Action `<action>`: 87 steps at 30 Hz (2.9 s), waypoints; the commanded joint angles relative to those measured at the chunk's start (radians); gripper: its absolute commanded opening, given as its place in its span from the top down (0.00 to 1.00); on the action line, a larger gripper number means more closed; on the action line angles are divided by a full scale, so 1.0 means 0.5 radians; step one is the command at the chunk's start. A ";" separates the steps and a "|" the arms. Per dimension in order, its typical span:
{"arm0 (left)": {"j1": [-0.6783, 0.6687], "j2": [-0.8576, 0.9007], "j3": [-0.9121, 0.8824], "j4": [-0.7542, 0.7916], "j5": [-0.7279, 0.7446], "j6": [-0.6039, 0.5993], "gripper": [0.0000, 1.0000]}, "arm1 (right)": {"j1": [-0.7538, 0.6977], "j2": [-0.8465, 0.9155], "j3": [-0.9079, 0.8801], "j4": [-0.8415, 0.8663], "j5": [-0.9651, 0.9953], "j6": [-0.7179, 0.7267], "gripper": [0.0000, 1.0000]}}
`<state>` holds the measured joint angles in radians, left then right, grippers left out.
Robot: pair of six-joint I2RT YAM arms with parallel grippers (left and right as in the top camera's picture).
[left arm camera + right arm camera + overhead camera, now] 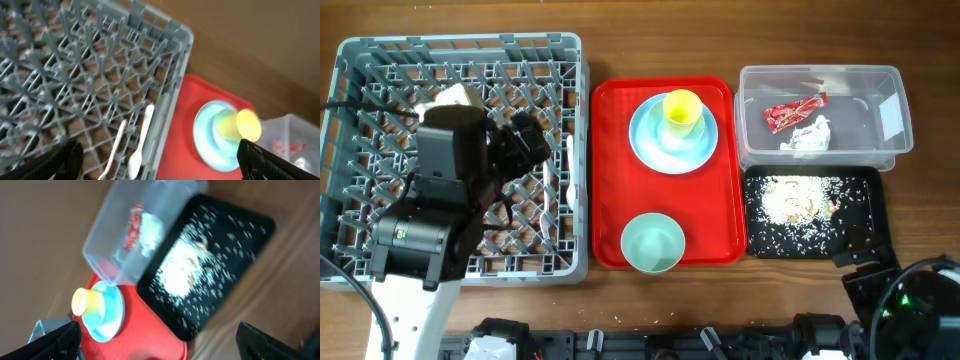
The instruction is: Sort waste into correct bins and load items into the dishwasher rack
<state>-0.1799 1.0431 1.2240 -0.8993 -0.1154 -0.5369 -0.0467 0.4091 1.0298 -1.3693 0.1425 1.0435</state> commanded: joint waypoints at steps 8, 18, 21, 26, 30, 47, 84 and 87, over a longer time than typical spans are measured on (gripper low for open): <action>-0.260 0.455 0.452 0.110 0.671 -0.012 0.37 | -0.007 -0.007 0.005 -0.062 0.029 1.223 0.00; -0.684 1.964 2.107 -0.719 0.653 0.289 0.72 | -0.007 -0.007 0.005 -0.063 0.029 2.055 0.00; -0.876 2.233 2.107 -0.660 0.435 0.387 0.62 | -0.007 -0.007 0.005 -0.063 0.030 2.055 0.00; -1.060 2.480 2.106 -0.571 -0.004 0.388 0.66 | -0.007 -0.007 0.005 -0.063 0.029 2.055 0.00; -1.109 2.573 2.106 -0.468 -0.082 0.388 0.69 | -0.007 -0.007 0.005 -0.063 0.030 2.055 0.00; -1.120 2.628 1.815 -0.240 -0.139 0.387 0.81 | -0.007 -0.007 0.005 -0.063 0.029 2.055 0.00; 0.795 2.499 2.168 -1.244 3.088 1.315 0.96 | -0.007 -0.007 0.005 -0.063 0.029 2.055 0.00; 0.843 2.661 2.168 -1.360 2.958 1.426 0.96 | -0.007 -0.007 0.005 -0.063 0.029 2.056 0.00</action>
<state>0.2218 2.3001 2.2974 -1.5536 1.3674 0.0437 -0.0471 0.4091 1.0294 -1.3945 0.1616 1.9072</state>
